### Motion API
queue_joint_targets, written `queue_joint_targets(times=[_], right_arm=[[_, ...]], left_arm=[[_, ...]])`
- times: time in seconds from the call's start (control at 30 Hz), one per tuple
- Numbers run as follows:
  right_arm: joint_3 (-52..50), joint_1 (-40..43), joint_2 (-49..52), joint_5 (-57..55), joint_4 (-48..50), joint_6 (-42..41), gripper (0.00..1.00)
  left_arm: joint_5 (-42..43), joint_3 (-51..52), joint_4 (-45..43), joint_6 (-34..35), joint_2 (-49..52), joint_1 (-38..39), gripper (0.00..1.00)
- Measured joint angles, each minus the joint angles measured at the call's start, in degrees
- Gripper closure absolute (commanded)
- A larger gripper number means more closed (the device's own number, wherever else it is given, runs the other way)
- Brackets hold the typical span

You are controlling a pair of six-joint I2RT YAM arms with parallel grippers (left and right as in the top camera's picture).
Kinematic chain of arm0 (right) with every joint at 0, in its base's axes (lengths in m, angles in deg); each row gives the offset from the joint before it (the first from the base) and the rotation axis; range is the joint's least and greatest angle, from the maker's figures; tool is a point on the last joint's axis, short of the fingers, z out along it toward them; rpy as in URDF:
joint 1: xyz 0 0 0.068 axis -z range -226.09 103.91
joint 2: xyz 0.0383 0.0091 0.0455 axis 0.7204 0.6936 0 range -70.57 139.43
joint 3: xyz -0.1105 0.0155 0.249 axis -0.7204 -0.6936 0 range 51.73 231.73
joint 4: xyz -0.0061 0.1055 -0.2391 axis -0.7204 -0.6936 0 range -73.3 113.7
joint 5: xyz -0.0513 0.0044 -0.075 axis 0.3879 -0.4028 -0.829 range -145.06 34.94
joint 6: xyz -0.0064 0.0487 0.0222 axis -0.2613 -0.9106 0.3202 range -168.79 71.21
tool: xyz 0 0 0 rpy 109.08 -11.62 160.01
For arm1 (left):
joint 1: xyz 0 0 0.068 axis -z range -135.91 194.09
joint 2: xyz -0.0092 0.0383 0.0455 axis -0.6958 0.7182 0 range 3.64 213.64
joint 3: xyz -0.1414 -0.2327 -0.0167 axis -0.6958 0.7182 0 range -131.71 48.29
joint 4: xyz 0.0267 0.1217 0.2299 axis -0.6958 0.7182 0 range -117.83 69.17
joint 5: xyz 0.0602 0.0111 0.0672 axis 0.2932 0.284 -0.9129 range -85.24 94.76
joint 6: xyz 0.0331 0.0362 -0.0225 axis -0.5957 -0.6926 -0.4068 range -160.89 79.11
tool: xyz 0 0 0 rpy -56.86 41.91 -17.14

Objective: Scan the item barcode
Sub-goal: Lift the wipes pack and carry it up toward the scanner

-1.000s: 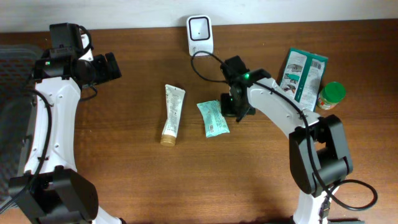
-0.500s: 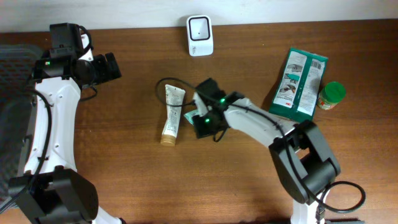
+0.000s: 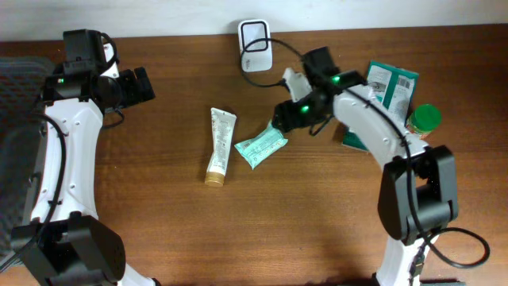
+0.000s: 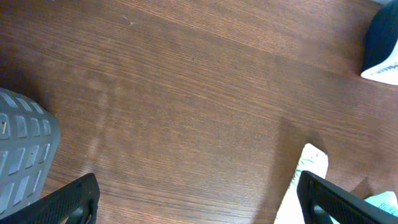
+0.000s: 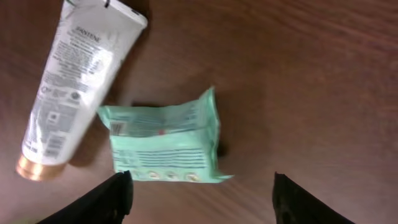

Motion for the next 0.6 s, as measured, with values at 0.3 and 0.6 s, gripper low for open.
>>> queue_joint_targets(times=[0.3, 0.6], right_arm=[[0.0, 3.6, 9.6, 11.2, 6.1, 10.0, 0.30], [0.3, 2.7, 13.1, 18.8, 5.2, 10.5, 0.31]], left_arm=[[0.0, 0.0, 0.0, 0.0, 0.0, 0.0, 0.01], [0.0, 0.0, 0.0, 0.0, 0.0, 0.0, 0.01]])
